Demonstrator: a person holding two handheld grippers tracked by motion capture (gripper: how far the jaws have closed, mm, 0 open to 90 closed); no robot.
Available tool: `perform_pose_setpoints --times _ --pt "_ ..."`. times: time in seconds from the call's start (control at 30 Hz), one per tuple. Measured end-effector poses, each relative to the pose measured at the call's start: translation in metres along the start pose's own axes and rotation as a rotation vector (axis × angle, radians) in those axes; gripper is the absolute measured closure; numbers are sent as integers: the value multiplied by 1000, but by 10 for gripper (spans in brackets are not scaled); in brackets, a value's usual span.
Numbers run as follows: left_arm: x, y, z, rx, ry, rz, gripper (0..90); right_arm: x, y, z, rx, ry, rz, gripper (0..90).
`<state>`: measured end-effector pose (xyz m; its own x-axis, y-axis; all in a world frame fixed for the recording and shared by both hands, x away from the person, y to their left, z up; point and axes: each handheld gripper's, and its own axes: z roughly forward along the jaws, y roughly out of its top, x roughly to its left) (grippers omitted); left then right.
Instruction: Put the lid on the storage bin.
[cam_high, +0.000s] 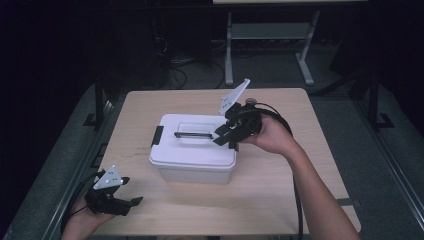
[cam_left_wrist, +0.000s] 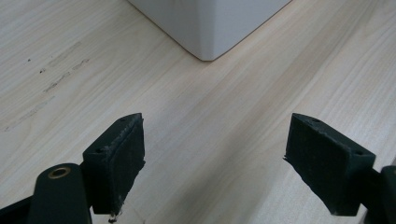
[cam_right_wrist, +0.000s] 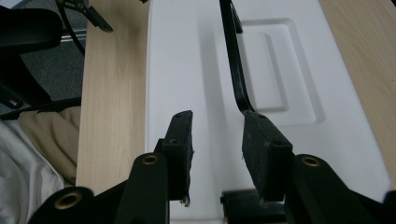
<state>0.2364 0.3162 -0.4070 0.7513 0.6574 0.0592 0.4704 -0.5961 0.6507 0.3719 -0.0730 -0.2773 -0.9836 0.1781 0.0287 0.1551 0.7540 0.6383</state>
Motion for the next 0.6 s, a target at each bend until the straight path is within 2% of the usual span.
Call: perform_pose_setpoints --times 0.33,0.6 --pt "0 0 2 4 -2 -1 197 -1 -16 -12 -4 -21 22 610" --pt "1 -1 2 5 -6 -8 197 -3 -29 -13 -2 -27 43 601"
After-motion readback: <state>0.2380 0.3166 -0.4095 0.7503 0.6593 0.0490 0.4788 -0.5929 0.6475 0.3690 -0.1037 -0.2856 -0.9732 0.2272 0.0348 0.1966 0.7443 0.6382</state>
